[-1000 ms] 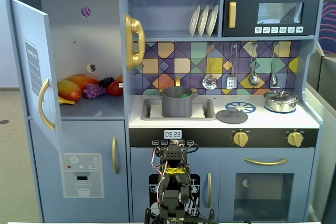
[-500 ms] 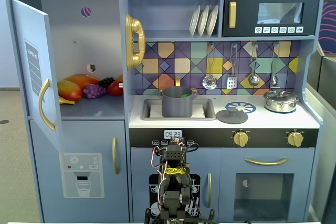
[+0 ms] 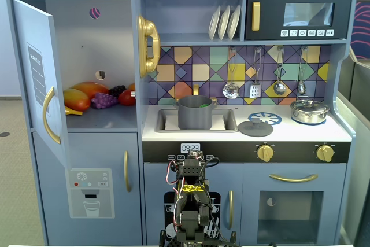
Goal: Pick up the green pineapple from the left cabinet and place it in the gray recipient
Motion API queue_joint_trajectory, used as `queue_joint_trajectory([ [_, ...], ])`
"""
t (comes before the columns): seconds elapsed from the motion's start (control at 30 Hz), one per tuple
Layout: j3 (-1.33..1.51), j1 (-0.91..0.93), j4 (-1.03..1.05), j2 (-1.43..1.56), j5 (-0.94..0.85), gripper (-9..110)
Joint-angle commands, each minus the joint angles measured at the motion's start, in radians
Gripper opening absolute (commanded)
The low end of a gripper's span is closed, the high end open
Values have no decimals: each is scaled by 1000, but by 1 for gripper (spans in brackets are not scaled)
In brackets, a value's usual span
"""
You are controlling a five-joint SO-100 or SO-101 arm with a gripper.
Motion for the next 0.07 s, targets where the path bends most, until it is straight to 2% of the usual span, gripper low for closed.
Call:
queue_joint_trajectory([
  [0.0,17,-15,172,-6,32,1],
  [0.03,17,-15,172,-6,32,1],
])
